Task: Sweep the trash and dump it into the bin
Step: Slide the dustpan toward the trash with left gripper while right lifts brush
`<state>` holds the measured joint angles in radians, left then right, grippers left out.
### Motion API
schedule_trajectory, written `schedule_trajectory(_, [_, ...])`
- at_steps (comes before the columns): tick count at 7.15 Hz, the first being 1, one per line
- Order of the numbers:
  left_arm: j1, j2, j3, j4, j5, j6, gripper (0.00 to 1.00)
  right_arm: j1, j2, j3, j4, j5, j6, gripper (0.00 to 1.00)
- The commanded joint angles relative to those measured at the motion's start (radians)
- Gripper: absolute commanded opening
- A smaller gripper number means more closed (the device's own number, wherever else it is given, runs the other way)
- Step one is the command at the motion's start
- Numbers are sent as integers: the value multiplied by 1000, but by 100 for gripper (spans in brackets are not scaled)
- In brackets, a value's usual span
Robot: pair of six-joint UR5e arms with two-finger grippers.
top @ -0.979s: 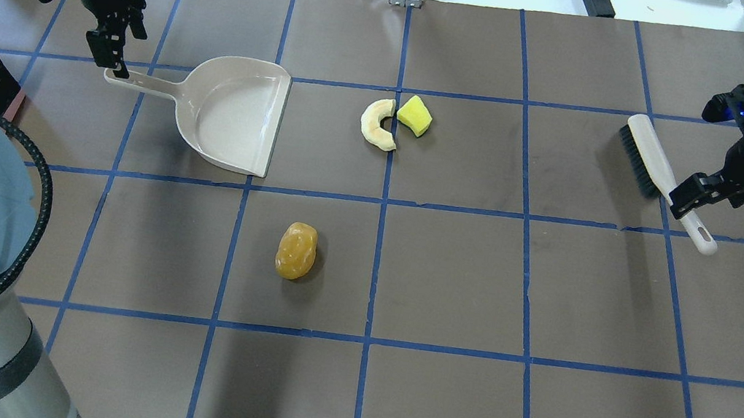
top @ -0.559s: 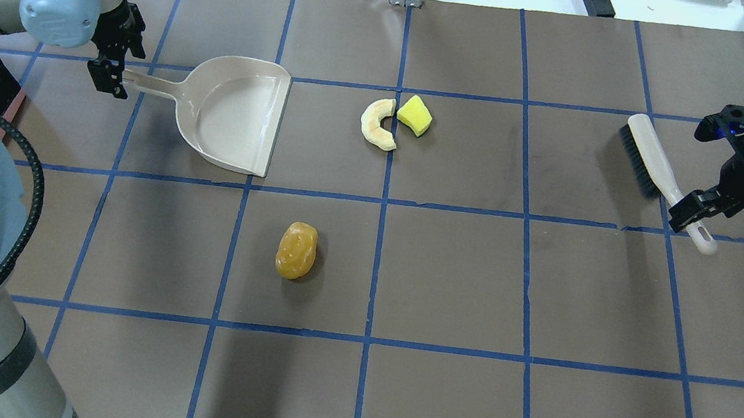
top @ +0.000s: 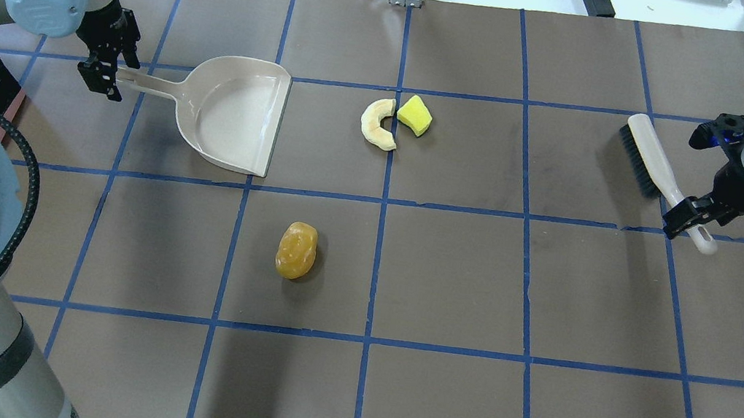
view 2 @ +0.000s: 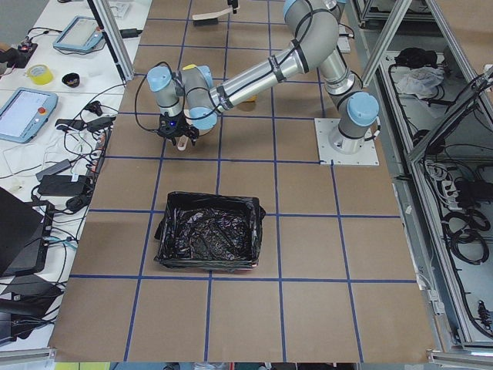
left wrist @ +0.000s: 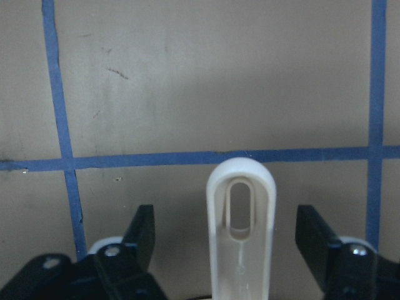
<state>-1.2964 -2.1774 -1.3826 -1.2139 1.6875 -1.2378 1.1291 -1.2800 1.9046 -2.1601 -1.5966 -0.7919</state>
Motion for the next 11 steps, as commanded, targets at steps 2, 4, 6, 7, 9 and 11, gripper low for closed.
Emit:
schedule_trajectory(2, [2, -1, 0, 8, -86, 32, 10, 0, 1, 2, -12, 10, 23, 91])
schedule_trajectory(4, [3, -1, -1, 14, -85, 50, 4, 0, -1, 2, -12, -2, 32, 91])
schedule_trajectory(6, [8, 2, 5, 16, -86, 38, 0, 0, 2, 4, -11, -5, 82, 91])
schedule_trajectory(7, [8, 11, 19, 16, -83, 9, 0, 0, 2, 8, -10, -3, 80, 91])
schedule_trajectory(9, [0, 13, 58, 8, -80, -92, 0, 0, 4, 28, -26, -2, 79, 78])
schedule_trajectory(11, [-29, 10, 115, -34, -83, -190, 0, 0, 2, 25, -27, 0, 80, 63])
